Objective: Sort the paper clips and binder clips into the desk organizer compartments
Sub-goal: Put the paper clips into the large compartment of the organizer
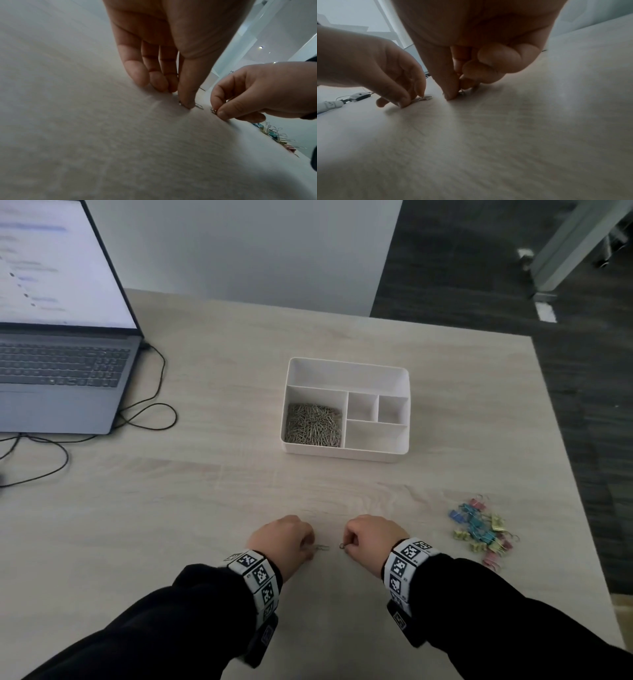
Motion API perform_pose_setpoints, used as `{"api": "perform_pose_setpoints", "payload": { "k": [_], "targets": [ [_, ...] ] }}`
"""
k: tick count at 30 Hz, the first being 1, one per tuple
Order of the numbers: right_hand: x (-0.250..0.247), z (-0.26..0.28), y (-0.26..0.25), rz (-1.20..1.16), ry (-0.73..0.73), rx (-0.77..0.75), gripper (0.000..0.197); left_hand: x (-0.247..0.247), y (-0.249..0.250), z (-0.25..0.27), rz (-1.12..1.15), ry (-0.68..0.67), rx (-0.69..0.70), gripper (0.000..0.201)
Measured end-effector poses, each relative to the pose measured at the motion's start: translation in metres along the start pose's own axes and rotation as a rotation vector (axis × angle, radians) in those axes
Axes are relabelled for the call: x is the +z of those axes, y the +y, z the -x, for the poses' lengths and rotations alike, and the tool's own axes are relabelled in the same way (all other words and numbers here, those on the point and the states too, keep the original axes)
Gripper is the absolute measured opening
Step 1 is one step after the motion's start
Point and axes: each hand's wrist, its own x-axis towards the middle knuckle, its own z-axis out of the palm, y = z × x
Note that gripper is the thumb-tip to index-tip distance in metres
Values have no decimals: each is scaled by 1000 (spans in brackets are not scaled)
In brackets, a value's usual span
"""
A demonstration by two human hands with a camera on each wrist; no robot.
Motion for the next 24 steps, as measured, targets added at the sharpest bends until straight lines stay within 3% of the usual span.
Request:
{"api": "perform_pose_setpoints", "payload": {
  "k": [4, 9, 14, 21, 24],
  "targets": [
    [2, 2, 0, -39, -19, 40, 6, 4, 3, -1, 3, 7, 32, 29],
    [3, 3, -1, -64, -61, 84, 2, 4, 12, -6, -49, 13, 49, 20],
    [3, 5, -2, -48, -87, 41, 6, -4, 20, -12, -57, -71, -34, 19],
    [-5, 4, -2, -137, 52, -34, 4, -10, 31, -21, -110, -156, -97, 19],
    [-20, -4, -3, -278, 154, -6, 8, -11, 34, -24, -129, -179, -116, 22]
  ]
}}
